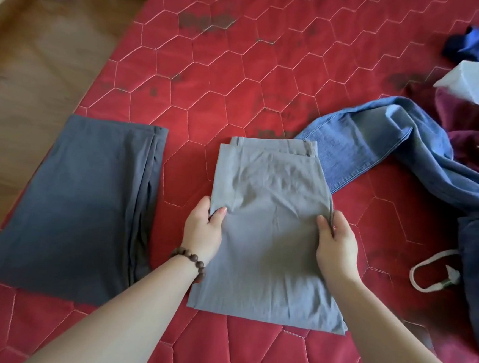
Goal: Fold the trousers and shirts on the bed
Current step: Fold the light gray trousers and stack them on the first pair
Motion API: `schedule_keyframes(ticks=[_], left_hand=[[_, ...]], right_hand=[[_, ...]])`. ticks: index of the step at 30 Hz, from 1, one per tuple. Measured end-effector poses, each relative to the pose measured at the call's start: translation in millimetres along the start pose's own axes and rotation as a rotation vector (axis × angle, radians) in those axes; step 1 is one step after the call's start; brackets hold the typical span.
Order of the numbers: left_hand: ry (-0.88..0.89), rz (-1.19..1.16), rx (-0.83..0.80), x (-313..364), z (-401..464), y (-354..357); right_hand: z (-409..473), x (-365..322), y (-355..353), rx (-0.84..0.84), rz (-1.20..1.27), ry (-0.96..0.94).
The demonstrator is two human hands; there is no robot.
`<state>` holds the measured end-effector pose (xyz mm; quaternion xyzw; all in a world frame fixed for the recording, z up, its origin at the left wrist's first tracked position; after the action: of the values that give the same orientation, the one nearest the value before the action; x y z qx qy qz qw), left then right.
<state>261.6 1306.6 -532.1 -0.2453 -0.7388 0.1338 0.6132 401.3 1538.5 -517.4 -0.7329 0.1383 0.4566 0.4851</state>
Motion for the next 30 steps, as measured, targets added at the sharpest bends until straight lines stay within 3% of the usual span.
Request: schedule_keyframes(ticks=[2,5,8,11,13,15,17,21,24,27,30], left_hand=[[-0.039,0.024,0.051,-1.9,2.7,0.3],[-0.146,0.166,-0.007,-10.7,6.5,7.6],[-0.055,0.066,0.003,6.3,12.8,8.1],[0.067,0.020,0.149,26.3,14.1,2.3],[0.077,0.210,0.226,25.8,12.7,1.2],[0.042,0.442,0.207,16.0,10.4,3.7],[0.017,0.511,0.176,6.5,7.4,5.6],[-0.047,0.538,0.139,0.7,4.0,2.5],[-0.046,0.556,0.067,-2.0,4.2,2.9],[-0.065,0.429,0.006,-2.2,3.1,6.0],[-0.041,0.295,0.046,0.1,-2.5,-1.3]], right_hand=[[4.3,-3.9,3.4,0.008,-0.030,-0.019],[4.0,1.7,14.4,-0.082,-0.093,0.048],[10.1,-7.6,12.0,-0.059,-0.076,0.026],[17.1,-26.5,-1.4,0.097,0.006,-0.081],[17.9,-26.3,-1.4,0.110,-0.029,-0.076],[17.2,-13.7,7.2,0.027,-0.159,0.006],[18.0,-5.1,12.1,-0.021,-0.251,0.045],[16.9,-1.8,2.0,0.045,-0.382,0.036],[6.2,16.2,0.2,-0.080,-0.467,0.143],[-7.4,20.1,9.3,-0.229,-0.484,0.115],[-19.6,6.0,9.2,-0.202,-0.422,0.038]])
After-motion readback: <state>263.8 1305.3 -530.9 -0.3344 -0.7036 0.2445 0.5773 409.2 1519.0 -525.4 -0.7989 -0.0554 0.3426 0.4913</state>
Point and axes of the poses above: each hand's wrist, its own z-axis towards the middle knuckle, its own y-axis out of the palm, x = y × z, the point moved 6 cm from there along z, towards the middle knuckle, and after that the axes turned 8 degrees about x, right-handed, at the moved point
